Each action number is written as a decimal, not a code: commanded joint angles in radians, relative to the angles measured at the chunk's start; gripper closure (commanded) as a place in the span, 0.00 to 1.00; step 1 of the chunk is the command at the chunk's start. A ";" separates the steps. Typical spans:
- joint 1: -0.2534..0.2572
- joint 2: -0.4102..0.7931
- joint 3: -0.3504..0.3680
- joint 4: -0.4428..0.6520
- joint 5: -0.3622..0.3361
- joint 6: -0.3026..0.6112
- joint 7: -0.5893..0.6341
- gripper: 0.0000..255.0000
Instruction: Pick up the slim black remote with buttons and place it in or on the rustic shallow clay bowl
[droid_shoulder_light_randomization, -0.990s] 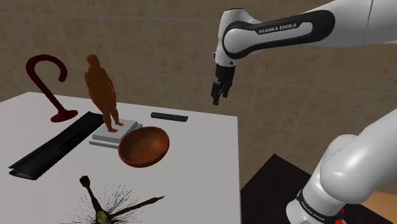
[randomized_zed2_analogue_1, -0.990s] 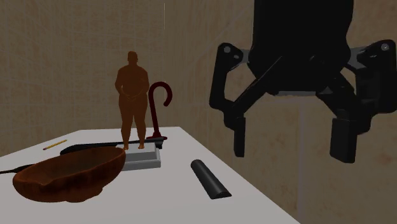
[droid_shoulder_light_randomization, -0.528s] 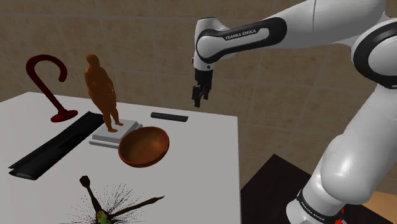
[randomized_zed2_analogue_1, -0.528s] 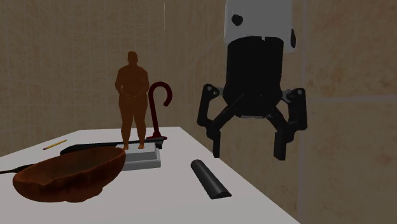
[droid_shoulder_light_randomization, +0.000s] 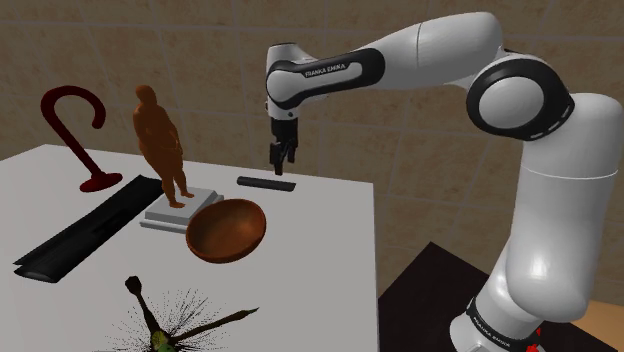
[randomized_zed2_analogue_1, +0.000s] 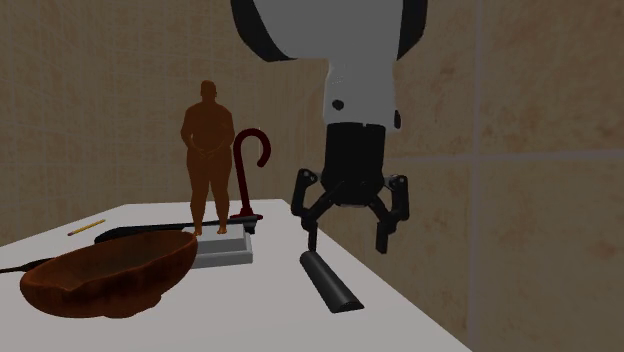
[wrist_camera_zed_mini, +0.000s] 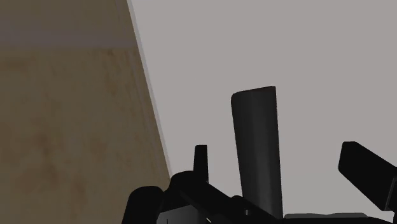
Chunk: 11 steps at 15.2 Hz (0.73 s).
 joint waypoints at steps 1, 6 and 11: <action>0.014 0.090 0.010 0.108 -0.007 -0.025 -0.010 0.00; 0.026 0.156 0.016 0.151 -0.013 -0.008 -0.017 0.00; 0.028 0.163 0.016 0.100 -0.014 0.050 -0.017 0.00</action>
